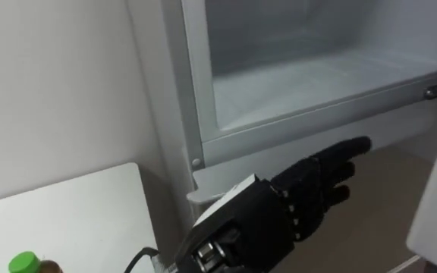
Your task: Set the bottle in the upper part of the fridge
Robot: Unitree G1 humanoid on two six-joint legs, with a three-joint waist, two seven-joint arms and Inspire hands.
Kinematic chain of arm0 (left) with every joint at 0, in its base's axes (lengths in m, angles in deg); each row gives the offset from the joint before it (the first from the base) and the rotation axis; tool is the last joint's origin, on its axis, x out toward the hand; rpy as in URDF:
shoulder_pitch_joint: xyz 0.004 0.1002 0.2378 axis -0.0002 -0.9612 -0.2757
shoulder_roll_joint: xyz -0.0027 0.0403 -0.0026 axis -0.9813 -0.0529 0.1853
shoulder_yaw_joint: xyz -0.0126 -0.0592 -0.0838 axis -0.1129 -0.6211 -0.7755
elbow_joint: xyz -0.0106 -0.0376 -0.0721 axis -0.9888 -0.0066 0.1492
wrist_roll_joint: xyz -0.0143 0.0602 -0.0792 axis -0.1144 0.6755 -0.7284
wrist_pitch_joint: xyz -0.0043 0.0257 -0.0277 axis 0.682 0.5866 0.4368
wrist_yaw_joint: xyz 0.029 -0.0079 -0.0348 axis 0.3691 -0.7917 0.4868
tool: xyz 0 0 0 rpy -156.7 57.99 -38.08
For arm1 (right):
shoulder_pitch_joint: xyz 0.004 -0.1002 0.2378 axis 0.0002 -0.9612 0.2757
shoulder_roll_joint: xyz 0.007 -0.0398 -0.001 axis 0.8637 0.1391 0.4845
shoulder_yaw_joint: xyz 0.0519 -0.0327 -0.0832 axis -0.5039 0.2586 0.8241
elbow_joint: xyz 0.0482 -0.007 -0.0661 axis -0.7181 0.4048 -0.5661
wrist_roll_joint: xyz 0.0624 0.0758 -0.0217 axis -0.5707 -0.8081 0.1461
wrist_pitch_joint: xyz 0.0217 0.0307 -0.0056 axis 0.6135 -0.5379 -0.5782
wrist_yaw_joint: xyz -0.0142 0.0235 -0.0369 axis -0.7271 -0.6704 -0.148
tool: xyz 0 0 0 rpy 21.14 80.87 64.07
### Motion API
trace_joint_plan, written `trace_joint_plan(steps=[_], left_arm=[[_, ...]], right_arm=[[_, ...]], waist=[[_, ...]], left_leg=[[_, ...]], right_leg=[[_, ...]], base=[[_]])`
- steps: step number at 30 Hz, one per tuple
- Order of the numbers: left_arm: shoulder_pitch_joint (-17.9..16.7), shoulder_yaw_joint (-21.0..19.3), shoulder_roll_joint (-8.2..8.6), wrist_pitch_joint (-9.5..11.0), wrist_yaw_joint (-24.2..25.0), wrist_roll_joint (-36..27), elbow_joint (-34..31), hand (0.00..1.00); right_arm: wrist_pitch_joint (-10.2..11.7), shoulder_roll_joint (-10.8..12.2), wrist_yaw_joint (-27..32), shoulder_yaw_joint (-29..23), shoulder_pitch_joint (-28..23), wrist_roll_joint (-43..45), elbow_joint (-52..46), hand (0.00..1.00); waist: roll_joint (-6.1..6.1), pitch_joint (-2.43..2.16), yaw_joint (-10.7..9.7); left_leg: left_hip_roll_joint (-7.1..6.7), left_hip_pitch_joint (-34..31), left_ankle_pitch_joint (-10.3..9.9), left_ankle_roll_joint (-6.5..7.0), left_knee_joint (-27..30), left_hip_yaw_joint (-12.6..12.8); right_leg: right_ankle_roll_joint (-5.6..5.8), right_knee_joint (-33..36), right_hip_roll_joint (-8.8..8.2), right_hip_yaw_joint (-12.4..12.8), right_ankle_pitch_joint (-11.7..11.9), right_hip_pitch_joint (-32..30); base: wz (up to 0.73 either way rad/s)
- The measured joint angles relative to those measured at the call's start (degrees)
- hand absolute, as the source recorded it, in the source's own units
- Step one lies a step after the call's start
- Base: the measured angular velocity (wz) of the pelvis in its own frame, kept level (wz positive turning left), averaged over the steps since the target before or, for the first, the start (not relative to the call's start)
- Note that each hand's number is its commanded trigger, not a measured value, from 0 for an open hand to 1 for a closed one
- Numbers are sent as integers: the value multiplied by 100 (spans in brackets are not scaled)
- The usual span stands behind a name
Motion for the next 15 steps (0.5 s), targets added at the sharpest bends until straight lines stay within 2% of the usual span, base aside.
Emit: trace_joint_plan(steps=[3, 7, 11, 15], left_arm=[[48, -12, 10, -25, 17, -1, 56, 0], [298, -29, 51, -205, 51, 1, 202, 0], [482, -29, 89, -204, 86, 1, 350, 0], [577, -29, 99, -203, 92, -1, 355, 0]], right_arm=[[-30, -22, -53, -145, -6, -1, 35, 0], [-72, -38, -87, -251, -52, -2, 58, 0], [-71, -49, -127, -359, -160, -18, 82, 0], [-69, -48, -128, -361, -172, -14, 112, 0]], waist=[[36, 2, -6], [51, 2, -54], [56, 4, -73], [64, 3, -177]], left_leg=[[10, 11, -4, -6, 0, 20], [34, -10, -6, -10, 4, 173], [67, 81, -6, -10, 10, 423], [82, 85, -6, -11, 13, 445]], right_leg=[[-15, 35, 27, 134, 12, -54], [-24, 29, 61, 223, 23, -135], [-42, 40, 93, 390, 43, -134], [-51, 35, 129, 504, 66, -169]], base=[[-20], [-14], [-26], [-21]])
